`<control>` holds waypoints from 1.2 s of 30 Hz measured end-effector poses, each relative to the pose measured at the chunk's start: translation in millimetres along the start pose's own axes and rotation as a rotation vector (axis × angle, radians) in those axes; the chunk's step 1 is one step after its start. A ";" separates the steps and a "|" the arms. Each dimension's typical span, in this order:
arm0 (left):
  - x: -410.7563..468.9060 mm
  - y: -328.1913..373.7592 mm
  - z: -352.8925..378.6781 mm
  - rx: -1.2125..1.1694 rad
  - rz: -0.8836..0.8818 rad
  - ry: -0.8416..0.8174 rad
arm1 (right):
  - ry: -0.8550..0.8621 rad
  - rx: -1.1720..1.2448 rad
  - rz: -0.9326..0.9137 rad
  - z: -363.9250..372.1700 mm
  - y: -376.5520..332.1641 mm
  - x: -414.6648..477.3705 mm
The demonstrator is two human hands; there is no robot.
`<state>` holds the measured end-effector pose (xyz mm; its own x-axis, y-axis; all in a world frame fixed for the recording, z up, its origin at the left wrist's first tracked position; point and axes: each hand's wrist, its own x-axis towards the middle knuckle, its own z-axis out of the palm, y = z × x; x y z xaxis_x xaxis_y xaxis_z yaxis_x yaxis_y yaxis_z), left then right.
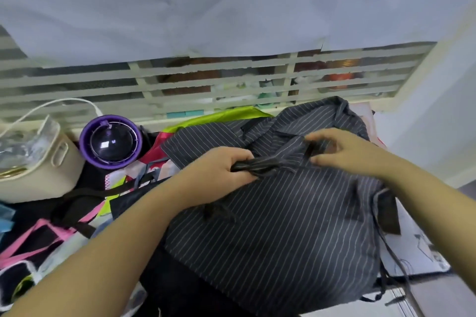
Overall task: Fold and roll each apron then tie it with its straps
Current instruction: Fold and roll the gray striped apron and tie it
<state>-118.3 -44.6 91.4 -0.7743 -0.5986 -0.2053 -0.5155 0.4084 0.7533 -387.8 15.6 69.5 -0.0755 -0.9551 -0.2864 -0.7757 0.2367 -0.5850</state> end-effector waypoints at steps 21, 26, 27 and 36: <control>-74.0 29.9 -116.9 -0.483 0.254 0.876 | 0.097 -0.046 0.011 10.8 -57.3 44.6; -72.3 44.8 -114.0 -0.658 0.330 0.766 | 0.344 -0.024 0.085 40.4 -37.5 53.1; -74.1 45.5 -112.8 -0.733 0.336 0.698 | 0.395 0.017 0.102 40.9 -33.5 53.9; -63.0 -19.5 -60.6 0.047 -0.370 -0.321 | 0.289 0.008 0.014 37.1 -19.6 43.9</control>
<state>-37.2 -56.6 127.5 -0.6066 -0.4699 -0.6412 -0.7874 0.2435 0.5664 -352.7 -24.4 40.2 -0.2625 -0.9626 -0.0676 -0.7684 0.2508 -0.5888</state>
